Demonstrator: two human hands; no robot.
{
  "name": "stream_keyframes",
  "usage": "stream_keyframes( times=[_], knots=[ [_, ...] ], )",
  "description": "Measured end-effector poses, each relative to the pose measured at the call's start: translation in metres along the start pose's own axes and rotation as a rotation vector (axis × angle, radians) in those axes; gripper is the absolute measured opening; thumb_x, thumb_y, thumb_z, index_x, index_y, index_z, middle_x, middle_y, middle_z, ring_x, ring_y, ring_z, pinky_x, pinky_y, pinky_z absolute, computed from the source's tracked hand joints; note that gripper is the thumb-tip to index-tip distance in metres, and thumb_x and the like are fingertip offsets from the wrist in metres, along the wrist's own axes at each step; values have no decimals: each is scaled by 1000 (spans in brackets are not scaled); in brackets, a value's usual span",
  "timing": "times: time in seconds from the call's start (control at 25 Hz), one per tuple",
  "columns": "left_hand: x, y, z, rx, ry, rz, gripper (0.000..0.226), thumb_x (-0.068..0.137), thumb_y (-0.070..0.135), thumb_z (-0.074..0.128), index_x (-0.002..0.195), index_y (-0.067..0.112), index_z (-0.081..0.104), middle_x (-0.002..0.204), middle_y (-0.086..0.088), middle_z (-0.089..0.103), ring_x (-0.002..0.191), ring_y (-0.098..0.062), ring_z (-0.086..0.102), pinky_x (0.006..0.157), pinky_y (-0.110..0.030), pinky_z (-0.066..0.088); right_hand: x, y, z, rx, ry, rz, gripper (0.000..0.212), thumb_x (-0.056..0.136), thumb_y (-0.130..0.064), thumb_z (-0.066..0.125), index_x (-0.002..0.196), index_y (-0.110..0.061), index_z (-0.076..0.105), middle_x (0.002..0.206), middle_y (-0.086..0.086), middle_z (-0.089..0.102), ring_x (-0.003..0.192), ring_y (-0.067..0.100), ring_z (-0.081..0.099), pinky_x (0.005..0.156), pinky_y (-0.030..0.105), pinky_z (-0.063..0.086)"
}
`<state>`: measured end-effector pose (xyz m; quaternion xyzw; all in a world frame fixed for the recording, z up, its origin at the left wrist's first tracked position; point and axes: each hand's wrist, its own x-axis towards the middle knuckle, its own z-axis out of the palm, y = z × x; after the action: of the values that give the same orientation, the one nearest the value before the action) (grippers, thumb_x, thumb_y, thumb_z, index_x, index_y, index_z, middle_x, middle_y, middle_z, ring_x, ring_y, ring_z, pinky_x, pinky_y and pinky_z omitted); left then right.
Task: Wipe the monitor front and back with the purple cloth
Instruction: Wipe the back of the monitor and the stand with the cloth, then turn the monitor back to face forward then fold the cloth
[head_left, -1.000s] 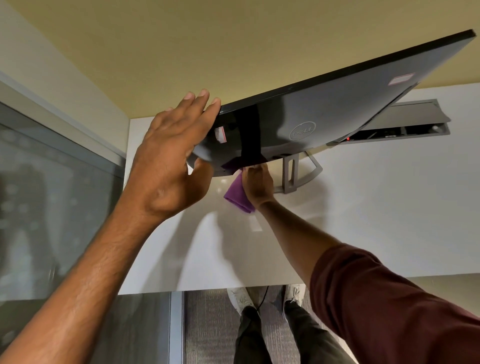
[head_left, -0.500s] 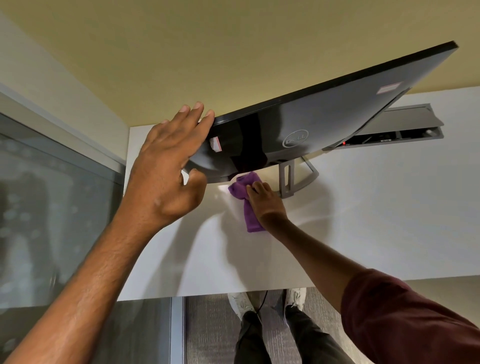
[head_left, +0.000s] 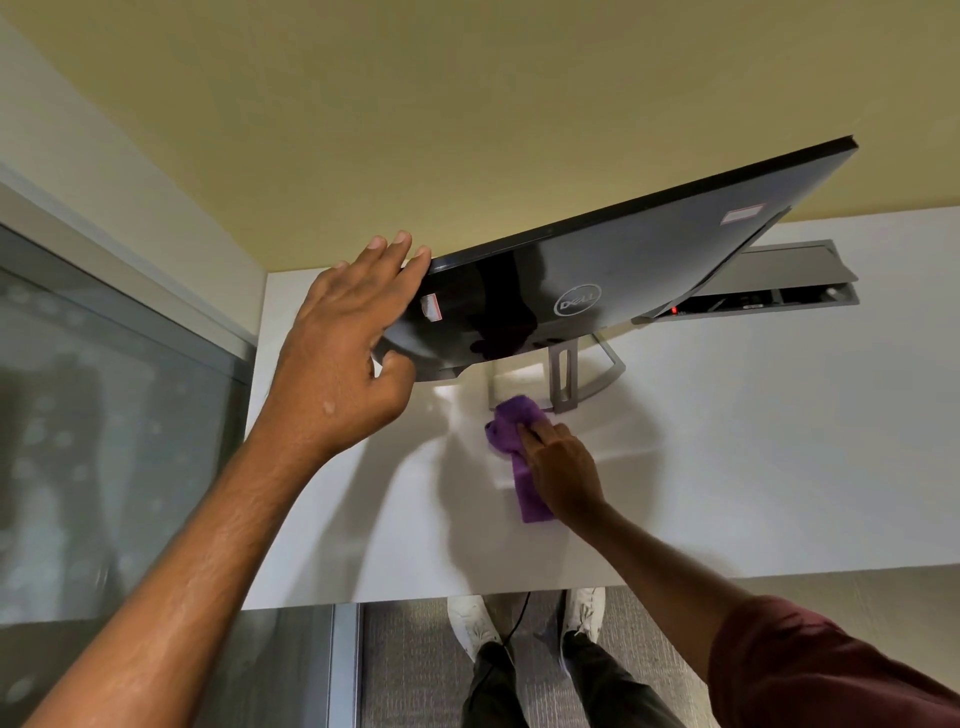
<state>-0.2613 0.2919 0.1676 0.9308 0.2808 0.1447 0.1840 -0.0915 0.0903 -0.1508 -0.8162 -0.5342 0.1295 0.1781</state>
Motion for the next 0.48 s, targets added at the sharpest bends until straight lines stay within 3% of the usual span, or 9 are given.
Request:
stream_keyframes(
  times=[0.2,0.48],
  knots=[
    [0,-2,1,-19,-3,8,90,79,7,53,165,26,34,174,5,27,163,-10,15,133,-41,14,-55,-11,7,-146,-39,-262,42,98,-36,71,136,-20,62,134,-1,59,106,23,61,84,36,58],
    [-1,-1,1,7,-31,-8,93,78,3,51,165,28,33,174,5,25,163,-10,14,133,-45,15,-52,-19,-10,-161,-121,-399,44,101,-40,63,142,-23,60,133,-2,64,104,24,68,83,38,60]
  ],
)
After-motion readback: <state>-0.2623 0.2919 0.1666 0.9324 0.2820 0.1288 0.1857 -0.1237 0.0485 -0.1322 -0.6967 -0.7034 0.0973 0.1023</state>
